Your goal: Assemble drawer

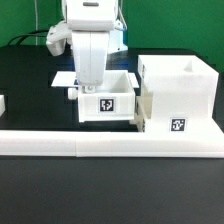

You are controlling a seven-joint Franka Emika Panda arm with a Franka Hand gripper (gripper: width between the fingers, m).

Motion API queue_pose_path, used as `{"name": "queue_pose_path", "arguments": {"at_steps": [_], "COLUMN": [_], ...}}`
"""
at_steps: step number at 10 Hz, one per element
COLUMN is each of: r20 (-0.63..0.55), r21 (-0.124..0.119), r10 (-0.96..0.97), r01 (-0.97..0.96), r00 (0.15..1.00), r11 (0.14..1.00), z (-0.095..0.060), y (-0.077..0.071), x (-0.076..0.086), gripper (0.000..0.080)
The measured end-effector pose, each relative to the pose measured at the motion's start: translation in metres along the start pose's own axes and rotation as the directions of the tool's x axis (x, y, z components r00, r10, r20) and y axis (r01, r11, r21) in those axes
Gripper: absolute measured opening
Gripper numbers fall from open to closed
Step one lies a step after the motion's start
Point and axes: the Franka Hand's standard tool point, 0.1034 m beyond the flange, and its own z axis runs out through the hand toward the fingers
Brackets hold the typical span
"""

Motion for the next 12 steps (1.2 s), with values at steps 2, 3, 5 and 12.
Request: {"name": "queue_pose_path", "arguments": {"at_steps": [2, 3, 5, 12], "r20": [0.006, 0.005, 0.005, -0.001], "r21": [0.011, 0.011, -0.007, -0.02], "r10": [-0.041, -0.047, -0.044, -0.038], "r01": [0.041, 0.047, 0.044, 0.038], "r00": [0.999, 0.999, 0.999, 0.999], "r11": [0.999, 0.999, 0.999, 0.999], "z": [0.002, -0.001, -0.012, 0.001], "y": [-0.009, -0.008, -0.003, -0.002], "x": [0.01, 0.013, 0.013, 0.014], "gripper": [0.0042, 0.0042, 0.0042, 0.0042]}}
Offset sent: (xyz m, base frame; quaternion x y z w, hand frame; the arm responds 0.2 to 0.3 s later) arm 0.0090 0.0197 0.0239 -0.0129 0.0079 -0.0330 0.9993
